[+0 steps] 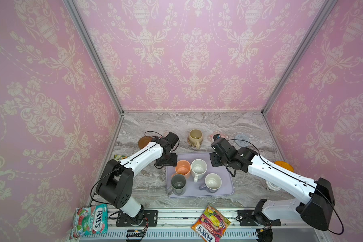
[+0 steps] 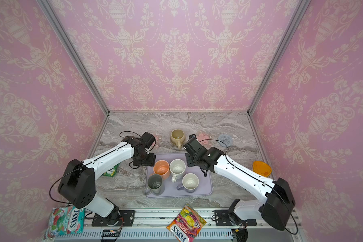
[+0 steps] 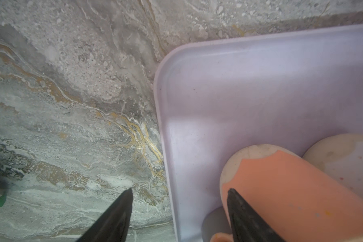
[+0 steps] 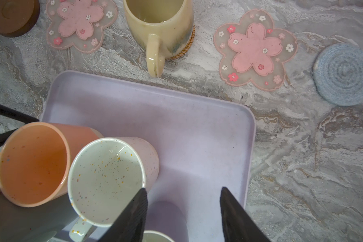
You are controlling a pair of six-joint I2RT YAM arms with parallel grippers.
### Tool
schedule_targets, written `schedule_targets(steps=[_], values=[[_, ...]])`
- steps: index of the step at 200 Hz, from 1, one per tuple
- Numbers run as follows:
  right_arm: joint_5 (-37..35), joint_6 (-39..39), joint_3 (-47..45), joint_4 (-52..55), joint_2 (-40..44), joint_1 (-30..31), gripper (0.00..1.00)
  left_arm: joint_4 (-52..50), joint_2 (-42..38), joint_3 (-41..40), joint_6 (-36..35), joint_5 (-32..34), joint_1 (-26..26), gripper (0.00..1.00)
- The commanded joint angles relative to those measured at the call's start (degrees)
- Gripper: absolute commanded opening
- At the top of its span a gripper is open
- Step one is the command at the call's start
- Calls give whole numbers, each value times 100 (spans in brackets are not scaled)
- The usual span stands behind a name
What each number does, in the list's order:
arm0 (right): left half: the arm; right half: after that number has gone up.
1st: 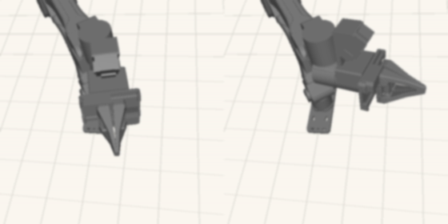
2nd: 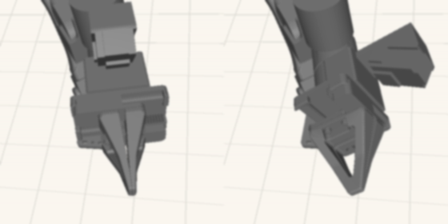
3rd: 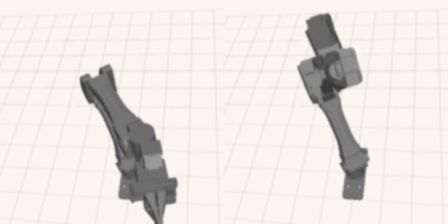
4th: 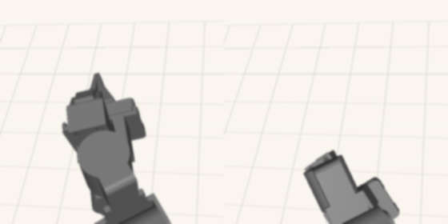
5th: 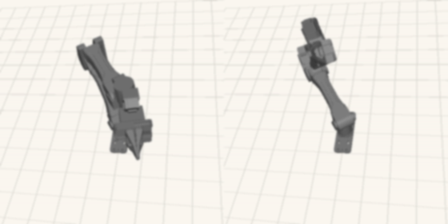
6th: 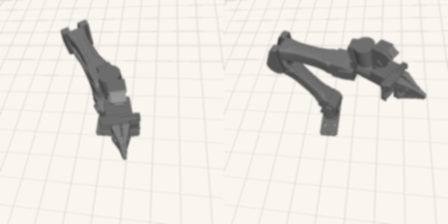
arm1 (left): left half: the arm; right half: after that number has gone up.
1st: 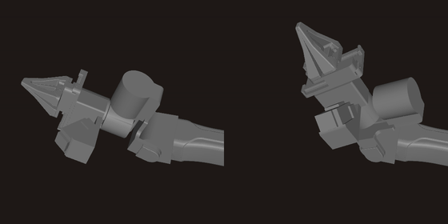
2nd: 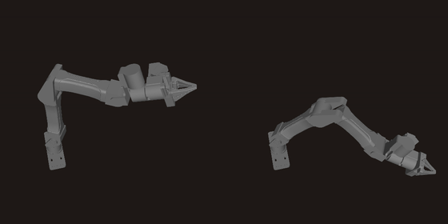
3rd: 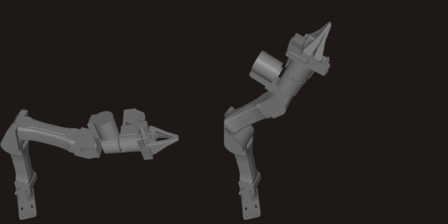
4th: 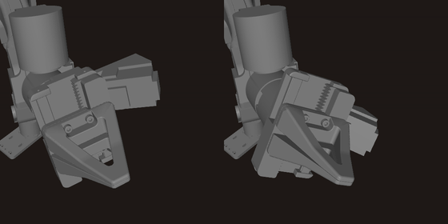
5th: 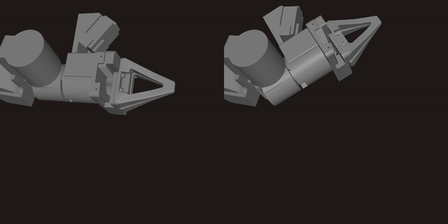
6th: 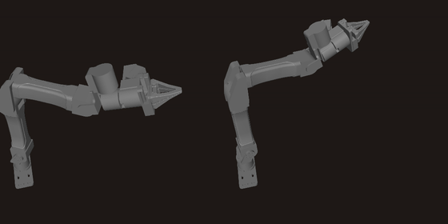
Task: Place cups on coasters
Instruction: Move the cup to the tray.
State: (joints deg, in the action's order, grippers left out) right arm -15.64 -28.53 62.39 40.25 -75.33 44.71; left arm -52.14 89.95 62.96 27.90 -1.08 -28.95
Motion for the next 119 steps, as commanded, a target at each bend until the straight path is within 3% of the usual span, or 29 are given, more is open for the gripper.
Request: schedule_targets(steps=[1,72,119], values=[[128,83,227,222,-48,-37,57,-379,-313,-215,-180,-303,3,73],[284,64,136,612,279,-37,56,-1283,-1079,-210,-497,36,-1,73],[559,136,155,1041,638,-32,50,-2044,-1584,140,-720,116,-13,73]])
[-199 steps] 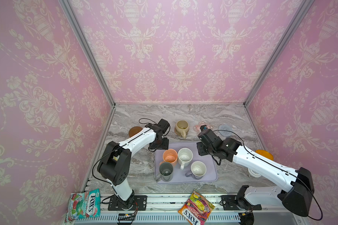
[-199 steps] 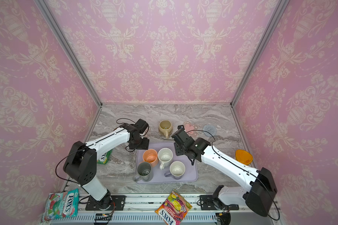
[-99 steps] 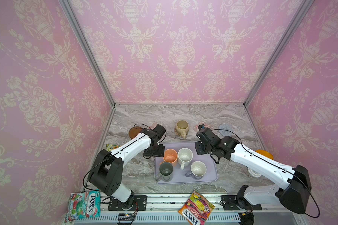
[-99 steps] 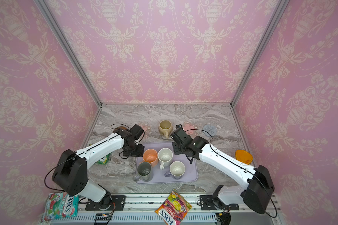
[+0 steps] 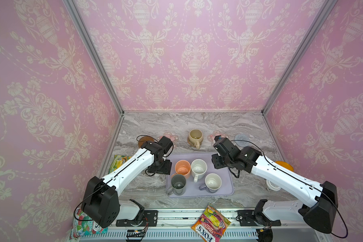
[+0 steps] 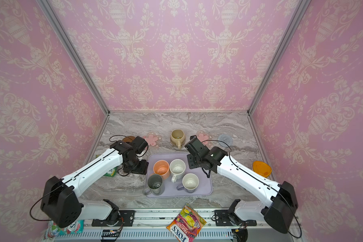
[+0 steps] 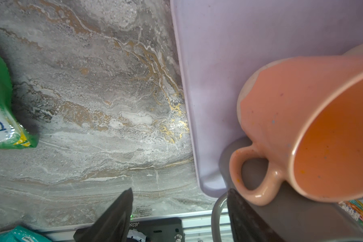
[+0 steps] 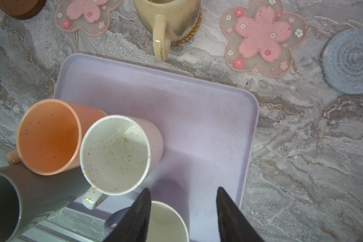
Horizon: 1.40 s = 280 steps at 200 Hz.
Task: Place cups on coasters
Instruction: Move the cup to the tray, then move the cup from the tray.
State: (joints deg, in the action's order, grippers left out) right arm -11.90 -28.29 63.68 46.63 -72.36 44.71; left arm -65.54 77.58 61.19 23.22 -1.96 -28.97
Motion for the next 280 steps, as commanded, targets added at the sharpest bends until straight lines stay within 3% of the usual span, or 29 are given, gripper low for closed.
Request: schedule_targets(steps=[1,32,72,132,156,224,280], values=[[182,113,32,414,352,-28,50,-727,-352,325,-255,208,-11,73],[152,109,39,513,607,-15,41,-1134,-632,313,-245,333,-19,70],[443,-82,159,575,661,87,27,-896,-821,95,-7,83,-38,69],[437,-1644,-224,348,1149,1292,20,-950,-714,279,5,313,-47,66],[270,-1836,-225,335,1000,1916,19,-943,-876,330,51,337,-47,63],[637,-2096,-409,409,313,2847,19,-893,-1136,305,42,304,-47,64],[687,-2323,-900,-133,-380,3057,23,-671,-1225,130,84,86,-47,64]])
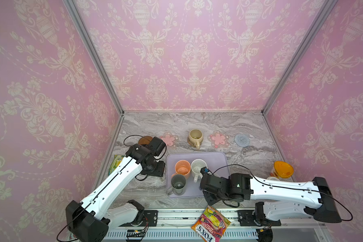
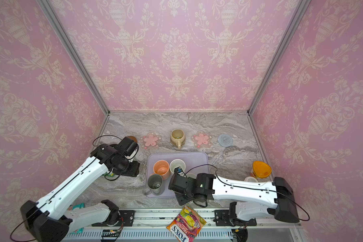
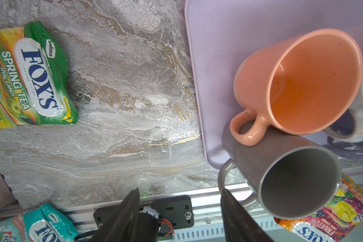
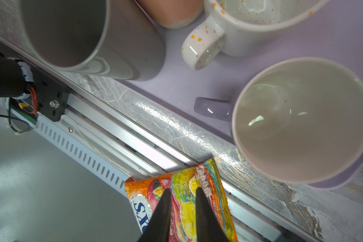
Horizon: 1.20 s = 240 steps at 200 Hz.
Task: Place cups on coasters
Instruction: Move the cup from the tray.
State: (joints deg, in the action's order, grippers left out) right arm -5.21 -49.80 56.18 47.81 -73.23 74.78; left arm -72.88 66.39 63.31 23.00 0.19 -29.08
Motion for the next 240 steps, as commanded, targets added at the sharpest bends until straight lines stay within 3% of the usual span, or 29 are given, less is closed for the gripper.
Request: schedule_targets(steps=[1,82,175,240], values=[[11,-171,-151,-257,-304,47,23,68,-107,-82,102,-126,-36,64],[-287,93,-323,-666,-974,-409,20,252,-116,-182,183,-195,-36,64],[-455,223,-972,-730,-480,-1241,18,494,281,-158,202,-273,-36,64],[-670,370,-1401,-333,530,-1937,19,529,511,-58,194,-331,-45,64]])
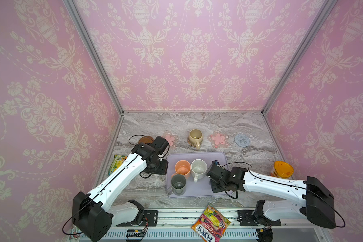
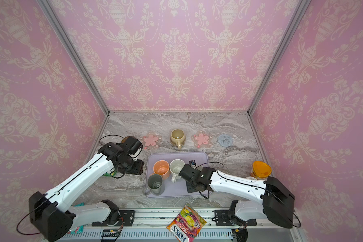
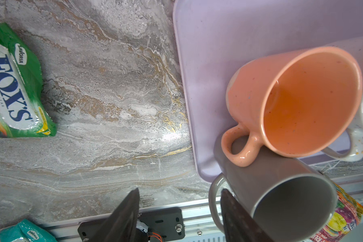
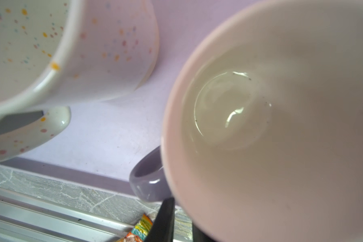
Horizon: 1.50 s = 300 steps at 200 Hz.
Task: Place cups on coasters
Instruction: Move the cup from the tray, then pick up the cup from the tray.
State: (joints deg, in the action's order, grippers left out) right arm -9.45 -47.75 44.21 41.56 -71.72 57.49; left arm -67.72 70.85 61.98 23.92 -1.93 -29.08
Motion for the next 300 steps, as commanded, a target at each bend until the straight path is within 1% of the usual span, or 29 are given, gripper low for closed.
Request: schedule_targets(steps=[1,24,64,99,133,152,183,250,300], values=[[-239,167,-207,287,392,-210,19,14,67,77,103,-117,-45,64],[-181,177,-244,273,518,-247,20,5,79,117,104,-122,-49,64],[153,172,-130,52,549,-172,30,-21,43,126,125,-125,-69,65],[48,42,70,76,589,66,35,-66,12,96,123,-60,-71,67],[49,-41,204,-60,435,226,41,-22,-15,64,121,-86,-80,67],[36,-94,245,-193,307,273,43,-5,-54,13,124,-88,-80,67],[-127,-252,279,-238,88,275,49,57,-89,-56,96,-140,-80,68],[-677,-695,505,91,-433,277,51,119,2,-54,-114,-184,-75,69],[-828,-915,414,331,-396,250,51,241,152,-30,-247,-314,-75,69]])
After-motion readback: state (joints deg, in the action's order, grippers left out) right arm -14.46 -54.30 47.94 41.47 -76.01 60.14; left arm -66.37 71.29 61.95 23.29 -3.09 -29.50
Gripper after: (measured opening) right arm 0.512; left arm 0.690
